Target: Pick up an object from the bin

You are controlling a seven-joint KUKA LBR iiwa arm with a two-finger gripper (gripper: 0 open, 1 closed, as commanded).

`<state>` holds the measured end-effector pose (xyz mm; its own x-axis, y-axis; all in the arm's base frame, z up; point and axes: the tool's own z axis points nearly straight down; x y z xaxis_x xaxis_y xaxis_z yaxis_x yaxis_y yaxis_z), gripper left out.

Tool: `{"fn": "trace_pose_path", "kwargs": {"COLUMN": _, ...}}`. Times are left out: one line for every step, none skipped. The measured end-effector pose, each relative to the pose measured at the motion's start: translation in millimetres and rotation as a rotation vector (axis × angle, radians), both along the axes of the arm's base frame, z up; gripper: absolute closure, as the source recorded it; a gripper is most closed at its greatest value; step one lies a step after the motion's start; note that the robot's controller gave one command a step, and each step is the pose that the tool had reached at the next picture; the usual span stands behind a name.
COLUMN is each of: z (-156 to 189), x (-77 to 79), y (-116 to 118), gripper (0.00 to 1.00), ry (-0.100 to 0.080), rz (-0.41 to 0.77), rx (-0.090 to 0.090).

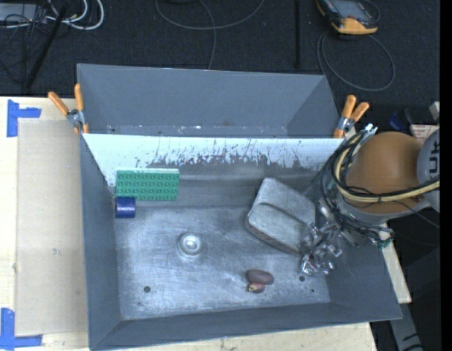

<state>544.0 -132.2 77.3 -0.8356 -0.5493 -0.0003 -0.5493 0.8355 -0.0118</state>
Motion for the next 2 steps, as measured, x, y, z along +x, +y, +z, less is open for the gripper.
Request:
{"fn": "trace_pose_path", "kwargs": {"z": 115.3, "x": -19.9, "y": 14.8, "gripper": 1.0, "ry": -0.001, "rz": -0.094, "rx": 0.01}}
{"fn": "trace_pose_path", "kwargs": {"z": 232.5, "x": -20.8, "y": -28.5, "gripper": 1.0, "ry": 0.001, "rz": 0.214, "rx": 0.007}}
